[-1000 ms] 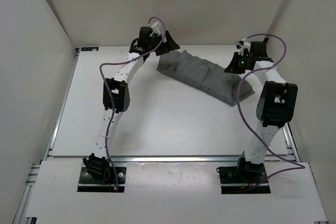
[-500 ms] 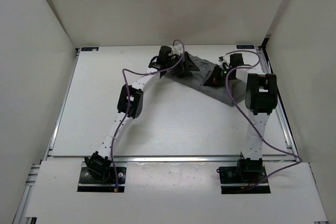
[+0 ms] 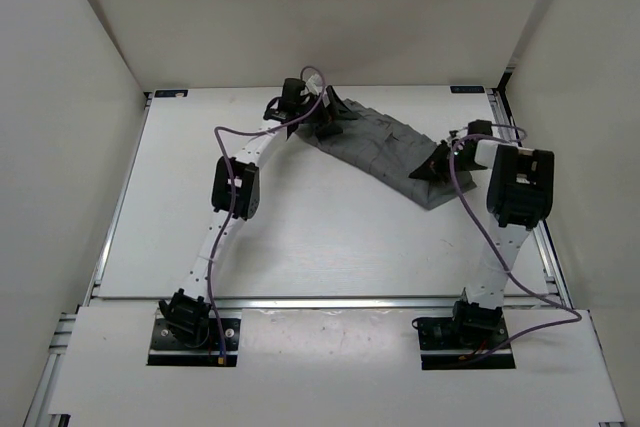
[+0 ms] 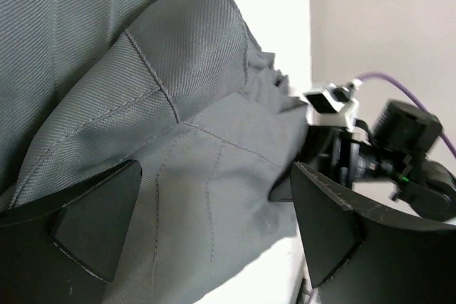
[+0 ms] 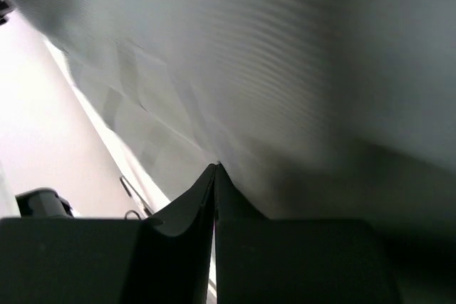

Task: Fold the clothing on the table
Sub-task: Fold the skirt

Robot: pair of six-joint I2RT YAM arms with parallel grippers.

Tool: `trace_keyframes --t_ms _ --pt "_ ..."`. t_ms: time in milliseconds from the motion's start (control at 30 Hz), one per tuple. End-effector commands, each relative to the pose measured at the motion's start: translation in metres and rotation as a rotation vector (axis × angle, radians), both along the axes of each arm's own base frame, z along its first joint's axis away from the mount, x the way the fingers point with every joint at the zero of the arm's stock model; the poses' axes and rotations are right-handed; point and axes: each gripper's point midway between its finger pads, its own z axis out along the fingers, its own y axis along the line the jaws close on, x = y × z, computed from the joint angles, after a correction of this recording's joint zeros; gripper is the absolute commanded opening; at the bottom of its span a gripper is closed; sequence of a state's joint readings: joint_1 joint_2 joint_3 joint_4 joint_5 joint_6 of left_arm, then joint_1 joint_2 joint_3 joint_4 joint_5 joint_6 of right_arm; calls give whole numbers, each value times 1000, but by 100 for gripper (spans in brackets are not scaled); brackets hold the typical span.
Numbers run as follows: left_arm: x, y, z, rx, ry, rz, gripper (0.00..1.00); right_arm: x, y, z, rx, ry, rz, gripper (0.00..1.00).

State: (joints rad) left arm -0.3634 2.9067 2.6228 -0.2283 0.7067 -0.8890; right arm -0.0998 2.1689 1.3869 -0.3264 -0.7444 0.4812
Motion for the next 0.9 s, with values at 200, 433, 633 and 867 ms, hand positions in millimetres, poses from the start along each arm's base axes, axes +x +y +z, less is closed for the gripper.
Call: trace_keyframes --t_ms 200,433,633,867 --pt "-45 53 -52 456 115 -37 99 -40 -72 36 -32 14 -200 0" --pt "-114 41 -46 706 143 -207 99 -58 -78 111 175 -191 -217 18" --pt "-189 2 -50 826 195 -358 99 -87 -67 141 88 -274 -145 61" --pt "-229 -42 -1 797 140 -372 99 -121 -46 128 207 -191 -197 94"
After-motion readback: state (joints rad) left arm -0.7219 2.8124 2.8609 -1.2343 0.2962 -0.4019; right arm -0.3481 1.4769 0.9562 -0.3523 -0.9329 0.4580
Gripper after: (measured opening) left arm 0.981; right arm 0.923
